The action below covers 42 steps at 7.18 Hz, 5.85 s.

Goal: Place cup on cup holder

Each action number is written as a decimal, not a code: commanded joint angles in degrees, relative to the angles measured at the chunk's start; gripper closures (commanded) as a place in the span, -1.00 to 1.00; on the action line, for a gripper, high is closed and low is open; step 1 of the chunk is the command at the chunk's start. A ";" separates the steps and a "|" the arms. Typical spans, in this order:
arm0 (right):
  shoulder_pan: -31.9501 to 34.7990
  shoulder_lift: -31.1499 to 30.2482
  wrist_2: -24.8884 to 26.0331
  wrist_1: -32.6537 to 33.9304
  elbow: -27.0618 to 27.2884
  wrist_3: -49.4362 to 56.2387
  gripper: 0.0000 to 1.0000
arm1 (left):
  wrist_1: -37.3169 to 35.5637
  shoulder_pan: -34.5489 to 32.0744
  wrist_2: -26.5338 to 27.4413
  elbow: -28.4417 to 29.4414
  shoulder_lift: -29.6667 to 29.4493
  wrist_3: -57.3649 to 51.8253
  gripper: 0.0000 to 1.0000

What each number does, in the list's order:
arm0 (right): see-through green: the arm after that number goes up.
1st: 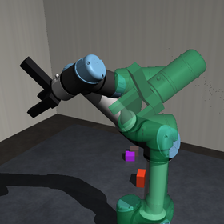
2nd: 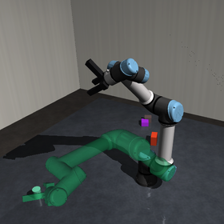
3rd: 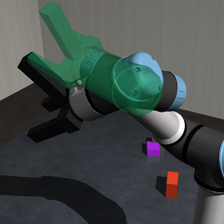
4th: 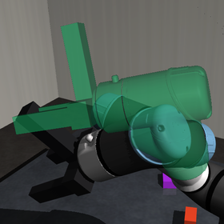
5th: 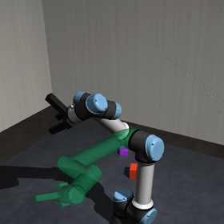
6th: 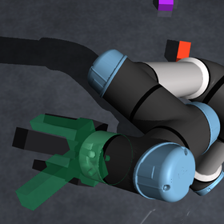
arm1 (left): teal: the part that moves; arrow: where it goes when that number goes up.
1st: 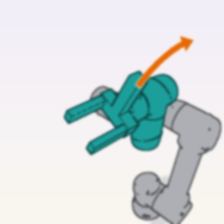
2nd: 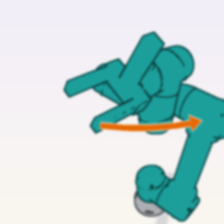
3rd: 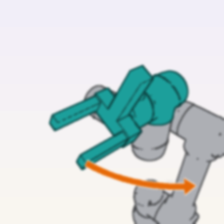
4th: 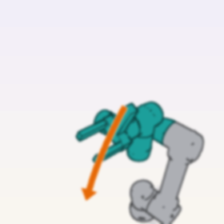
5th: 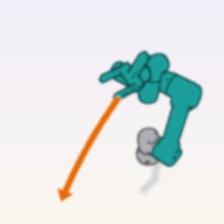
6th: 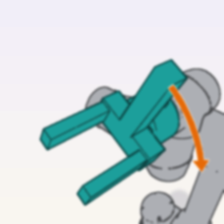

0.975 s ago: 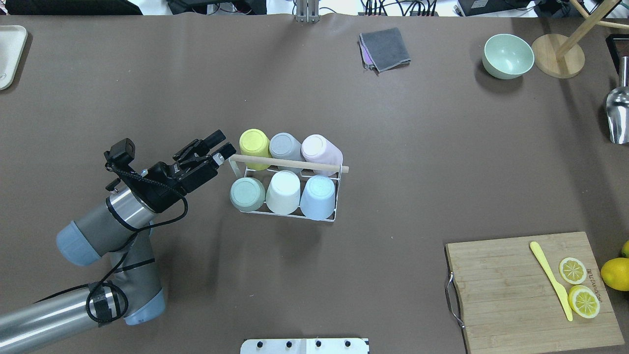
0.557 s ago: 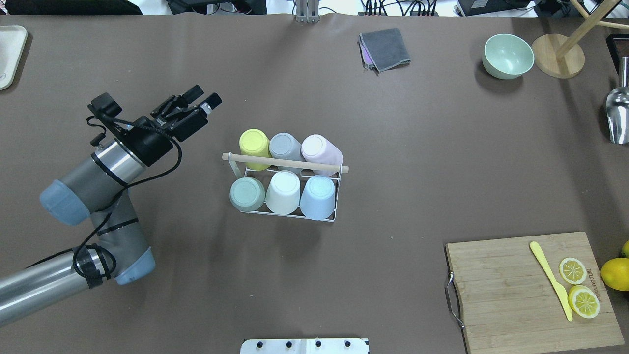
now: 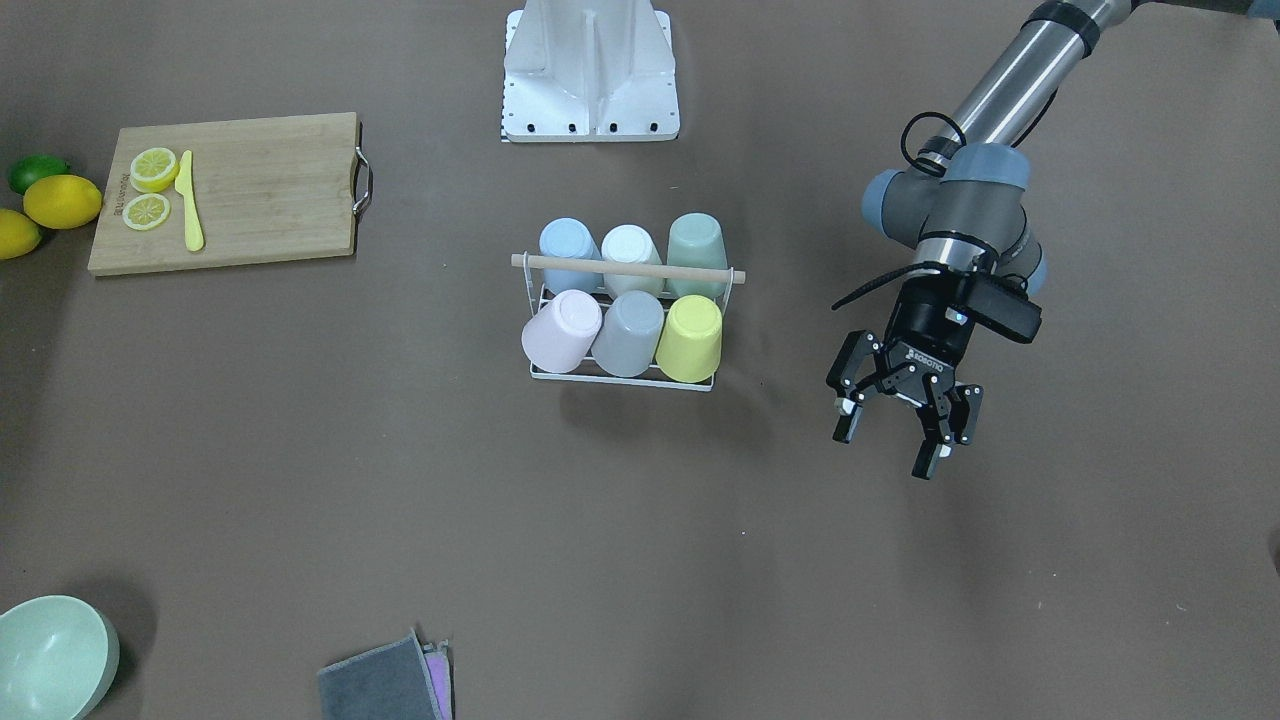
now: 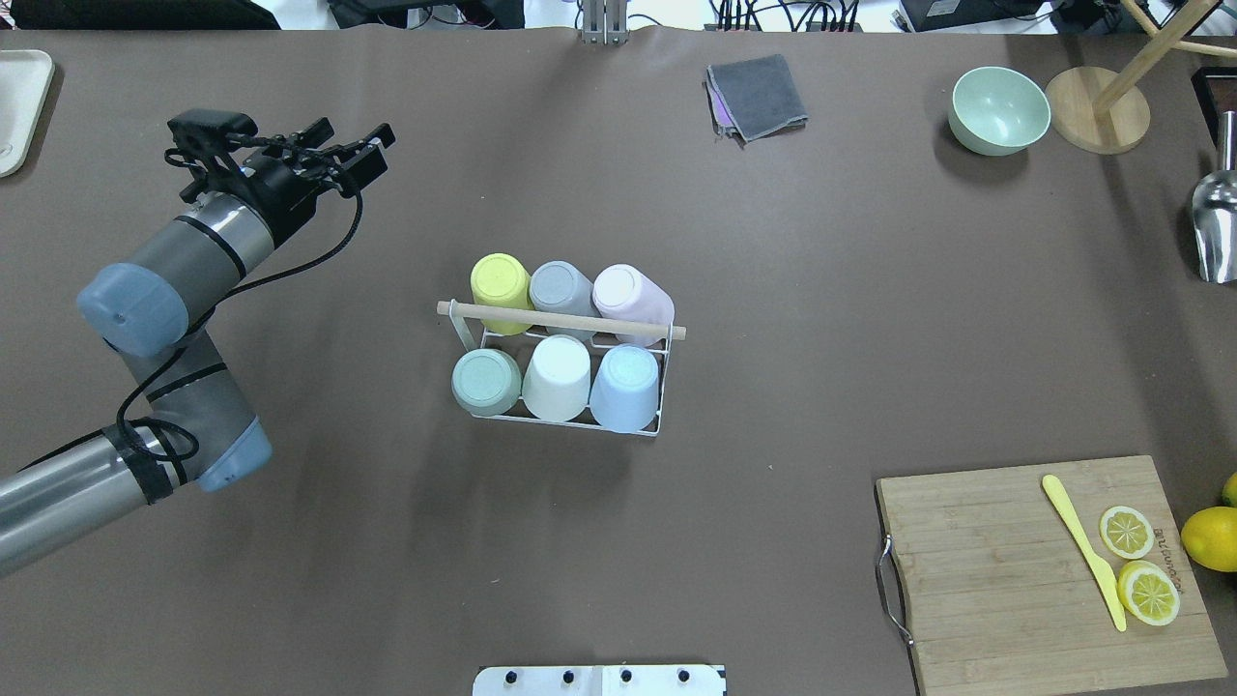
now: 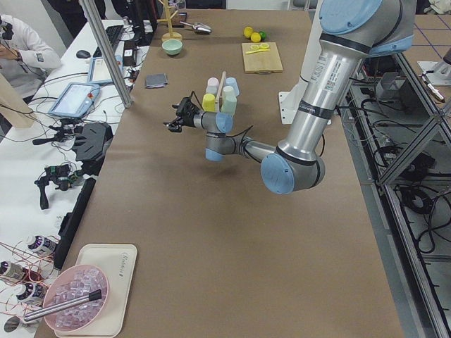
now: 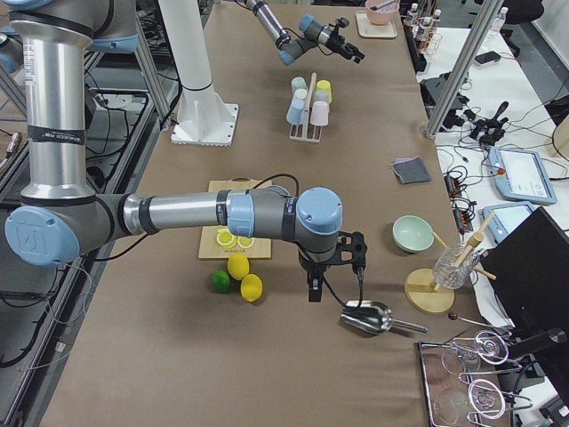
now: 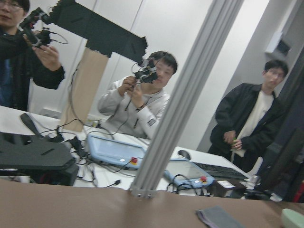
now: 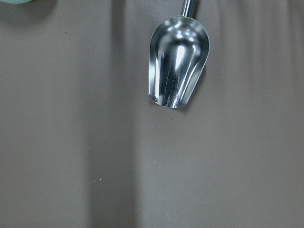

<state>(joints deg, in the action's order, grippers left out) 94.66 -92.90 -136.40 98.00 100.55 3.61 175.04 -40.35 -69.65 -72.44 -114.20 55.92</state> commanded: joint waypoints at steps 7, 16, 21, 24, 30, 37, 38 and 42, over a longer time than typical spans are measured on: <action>0.00 0.09 -0.01 -0.09 0.52 -0.01 -0.99 | -46.25 -11.22 -28.22 1.34 2.83 -0.37 -0.95; 0.00 -0.09 -0.18 0.35 1.14 -0.01 -0.99 | -75.43 -30.04 -45.39 -8.67 7.84 -26.88 -0.95; 0.09 -0.88 -0.18 0.44 2.10 -0.01 -0.99 | -83.72 -33.54 -47.59 -22.73 25.66 -44.00 -0.95; 0.09 -0.88 0.08 0.35 2.37 0.08 -0.99 | -83.72 -43.91 -52.78 -22.57 35.07 -60.01 -0.95; 0.09 -0.79 0.52 0.35 2.37 0.08 -0.99 | -94.38 -44.29 -52.69 -24.23 34.22 -60.14 -0.95; 0.18 -0.88 0.96 0.44 2.11 0.08 -0.99 | -79.51 -44.20 -62.71 -17.29 32.38 -53.11 -0.95; 0.18 -1.05 1.05 0.44 2.02 -0.01 -0.99 | -79.77 -44.20 -62.71 -17.73 32.29 -52.93 -0.95; 0.70 -1.85 5.43 -0.17 3.41 0.26 -0.99 | -80.21 -43.94 -62.71 -17.56 31.67 -53.02 -0.95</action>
<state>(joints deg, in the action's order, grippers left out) 95.20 -94.60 -133.05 98.07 103.14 3.86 94.92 -84.44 -132.37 -90.02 -82.42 2.88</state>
